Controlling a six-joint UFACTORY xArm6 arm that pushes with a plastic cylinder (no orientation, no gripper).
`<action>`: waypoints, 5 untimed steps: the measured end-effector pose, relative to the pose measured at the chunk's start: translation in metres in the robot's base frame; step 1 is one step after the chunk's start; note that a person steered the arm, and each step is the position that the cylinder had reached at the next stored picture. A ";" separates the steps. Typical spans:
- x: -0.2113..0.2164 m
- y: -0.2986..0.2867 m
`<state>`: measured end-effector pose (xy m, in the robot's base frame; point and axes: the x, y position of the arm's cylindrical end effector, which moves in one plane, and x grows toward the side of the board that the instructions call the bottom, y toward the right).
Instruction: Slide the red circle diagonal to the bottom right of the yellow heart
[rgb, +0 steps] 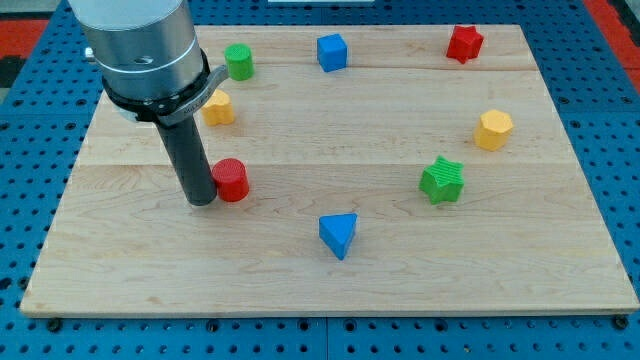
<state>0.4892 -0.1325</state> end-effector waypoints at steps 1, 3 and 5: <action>-0.019 0.001; -0.034 0.004; -0.022 0.003</action>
